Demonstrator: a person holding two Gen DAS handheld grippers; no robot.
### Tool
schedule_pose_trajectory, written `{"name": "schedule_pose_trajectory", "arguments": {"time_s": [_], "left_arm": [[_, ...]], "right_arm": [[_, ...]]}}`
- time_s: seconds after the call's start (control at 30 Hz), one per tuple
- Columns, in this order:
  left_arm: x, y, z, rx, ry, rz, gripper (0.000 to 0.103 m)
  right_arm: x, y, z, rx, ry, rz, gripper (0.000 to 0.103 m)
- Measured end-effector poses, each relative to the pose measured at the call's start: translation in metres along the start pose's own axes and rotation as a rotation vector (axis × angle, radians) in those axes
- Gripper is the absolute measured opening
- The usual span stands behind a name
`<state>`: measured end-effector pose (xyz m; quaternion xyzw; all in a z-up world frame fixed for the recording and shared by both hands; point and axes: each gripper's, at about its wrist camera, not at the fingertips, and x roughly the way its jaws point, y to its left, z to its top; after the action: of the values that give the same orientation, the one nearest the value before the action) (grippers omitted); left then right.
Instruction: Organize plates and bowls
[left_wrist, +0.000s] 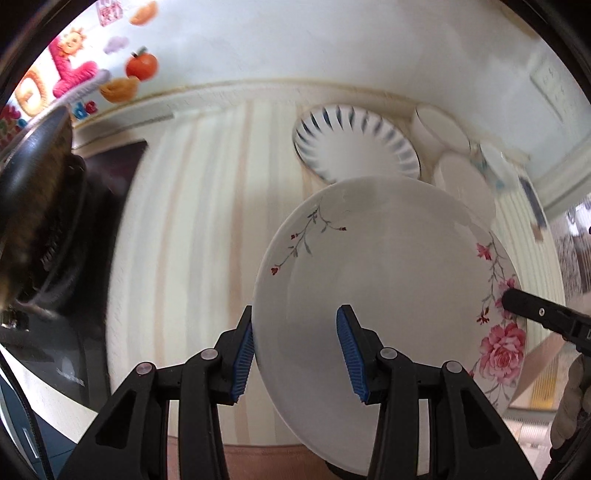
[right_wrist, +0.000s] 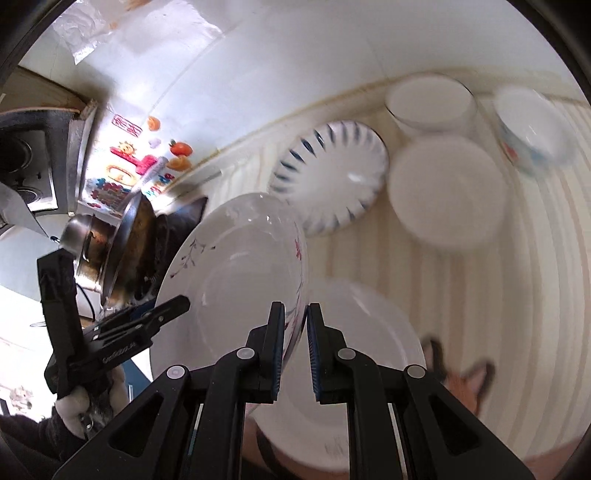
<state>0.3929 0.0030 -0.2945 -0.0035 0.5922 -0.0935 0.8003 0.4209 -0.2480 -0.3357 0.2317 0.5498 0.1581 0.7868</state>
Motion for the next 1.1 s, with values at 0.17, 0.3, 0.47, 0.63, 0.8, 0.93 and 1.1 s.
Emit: {"name": "schedule_pose_trajectory", "arguments": {"time_s": [0.17, 0.3, 0.47, 0.63, 0.8, 0.93, 1.1], "left_arm": [[0.016, -0.016, -0.003, 0.034, 0.054, 0.005, 0.040], [0.027, -0.031, -0.009, 0.075, 0.085, 0.014, 0.040], [0.034, -0.044, -0.015, 0.120, 0.099, 0.036, 0.040], [0.033, -0.059, -0.014, 0.171, 0.081, 0.012, 0.028], [0.036, -0.088, -0.015, 0.245, 0.078, 0.018, 0.028], [0.036, -0.094, -0.017, 0.258, 0.078, 0.027, 0.028], [0.027, -0.085, -0.008, 0.225, 0.085, 0.026, 0.028]], "right_arm": [[0.000, -0.032, -0.048, 0.078, 0.032, 0.002, 0.014], [0.005, -0.048, -0.067, 0.114, 0.037, -0.008, 0.014], [0.007, -0.066, -0.079, 0.145, 0.029, -0.012, 0.014], [0.008, -0.070, -0.075, 0.152, 0.017, -0.017, 0.014], [0.008, -0.074, -0.070, 0.165, 0.001, 0.009, 0.014], [0.014, -0.073, -0.069, 0.148, 0.016, -0.023, 0.014], [0.020, -0.076, -0.069, 0.167, 0.047, -0.061, 0.014]]}}
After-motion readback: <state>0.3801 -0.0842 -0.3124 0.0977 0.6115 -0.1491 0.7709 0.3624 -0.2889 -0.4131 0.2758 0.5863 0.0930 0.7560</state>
